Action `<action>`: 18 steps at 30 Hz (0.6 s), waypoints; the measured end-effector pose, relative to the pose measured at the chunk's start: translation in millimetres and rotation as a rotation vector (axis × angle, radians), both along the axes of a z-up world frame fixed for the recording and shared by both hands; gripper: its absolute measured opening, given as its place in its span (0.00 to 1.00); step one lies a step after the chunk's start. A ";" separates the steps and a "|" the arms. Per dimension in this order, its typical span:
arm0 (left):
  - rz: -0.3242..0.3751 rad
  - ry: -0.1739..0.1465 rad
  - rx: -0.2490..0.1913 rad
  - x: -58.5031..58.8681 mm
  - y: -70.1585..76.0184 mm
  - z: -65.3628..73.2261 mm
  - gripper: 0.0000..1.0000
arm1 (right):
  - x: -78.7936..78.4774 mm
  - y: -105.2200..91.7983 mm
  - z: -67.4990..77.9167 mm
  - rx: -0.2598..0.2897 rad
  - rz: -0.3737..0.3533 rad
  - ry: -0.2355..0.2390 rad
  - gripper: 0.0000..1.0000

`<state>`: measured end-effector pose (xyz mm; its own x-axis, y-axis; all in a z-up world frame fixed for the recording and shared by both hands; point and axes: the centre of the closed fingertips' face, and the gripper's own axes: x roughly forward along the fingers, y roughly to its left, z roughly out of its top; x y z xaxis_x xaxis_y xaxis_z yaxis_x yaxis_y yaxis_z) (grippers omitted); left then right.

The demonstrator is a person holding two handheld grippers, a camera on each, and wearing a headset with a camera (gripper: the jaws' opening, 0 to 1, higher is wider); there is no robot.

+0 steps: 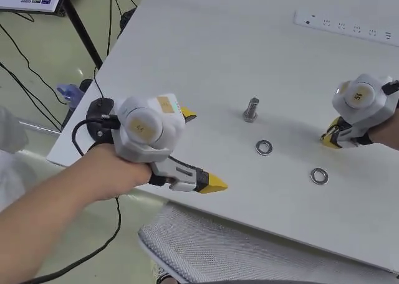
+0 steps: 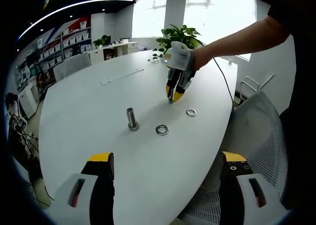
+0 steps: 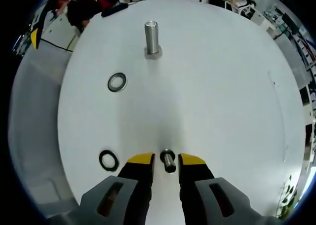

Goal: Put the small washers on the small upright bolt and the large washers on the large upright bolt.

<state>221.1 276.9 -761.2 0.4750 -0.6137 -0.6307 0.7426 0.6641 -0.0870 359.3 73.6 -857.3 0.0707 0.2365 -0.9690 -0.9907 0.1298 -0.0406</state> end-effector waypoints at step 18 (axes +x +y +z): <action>-0.008 -0.002 0.002 0.9 -2.2 5.1 0.87 | -0.3 4.0 17.1 0.018 0.004 0.008 0.21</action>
